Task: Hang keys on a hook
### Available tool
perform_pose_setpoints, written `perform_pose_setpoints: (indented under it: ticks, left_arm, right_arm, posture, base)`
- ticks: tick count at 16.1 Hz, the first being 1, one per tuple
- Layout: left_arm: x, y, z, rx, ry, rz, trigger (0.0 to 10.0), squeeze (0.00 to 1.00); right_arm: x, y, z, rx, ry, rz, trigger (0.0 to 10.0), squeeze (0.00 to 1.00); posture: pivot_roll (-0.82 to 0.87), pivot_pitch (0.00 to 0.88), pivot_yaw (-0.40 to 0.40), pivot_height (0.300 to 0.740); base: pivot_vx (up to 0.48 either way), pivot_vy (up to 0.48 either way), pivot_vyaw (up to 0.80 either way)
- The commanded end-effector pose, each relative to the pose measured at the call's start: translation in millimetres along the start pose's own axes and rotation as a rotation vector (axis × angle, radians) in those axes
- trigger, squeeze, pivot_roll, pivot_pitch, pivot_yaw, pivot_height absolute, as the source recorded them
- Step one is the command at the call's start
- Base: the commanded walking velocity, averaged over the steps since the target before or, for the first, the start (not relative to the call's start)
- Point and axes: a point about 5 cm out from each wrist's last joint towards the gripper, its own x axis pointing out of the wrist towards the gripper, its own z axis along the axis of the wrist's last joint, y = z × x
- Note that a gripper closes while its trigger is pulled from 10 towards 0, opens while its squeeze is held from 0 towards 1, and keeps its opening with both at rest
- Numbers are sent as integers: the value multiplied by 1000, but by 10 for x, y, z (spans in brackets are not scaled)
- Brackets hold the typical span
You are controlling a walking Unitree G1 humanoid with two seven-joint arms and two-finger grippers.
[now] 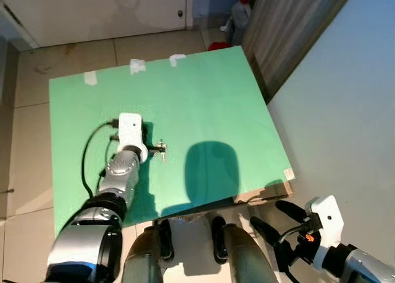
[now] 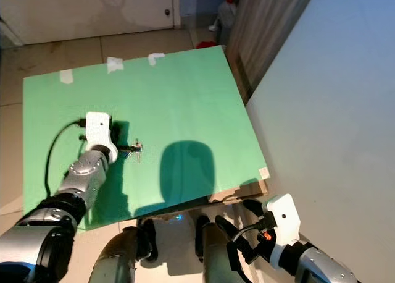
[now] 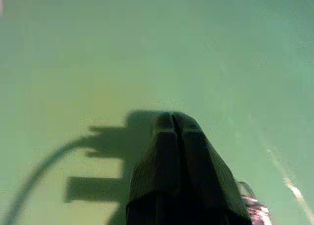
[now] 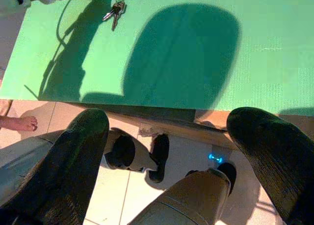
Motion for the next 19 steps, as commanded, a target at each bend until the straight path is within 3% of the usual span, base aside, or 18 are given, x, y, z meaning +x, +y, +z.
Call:
perform_pose_setpoints:
  ticks: [1,2,8,19]
  left_arm:
    - [-16,-65,-44,65,9,-21,10000,0]
    - [-32,-143,-107,134,35,-52,10000,1000]
    - [-39,-309,-167,109,74,-126,10000,1000]
    - [-67,-356,-263,53,132,-105,10000,1000]
  right_arm:
    - [-39,23,-88,13,33,-3,10000,0]
    - [-63,44,-83,-7,30,16,10000,0]
    - [-123,70,-112,-1,66,75,10000,0]
    - [-187,133,-145,18,103,122,10000,0]
  posture:
    - [-335,319,-16,740]
    - [-341,315,-18,740]
    - [-355,311,-21,740]
    - [-358,325,-32,740]
  base:
    - [0,0,0]
    - [0,0,0]
    - [0,0,0]
    - [0,0,0]
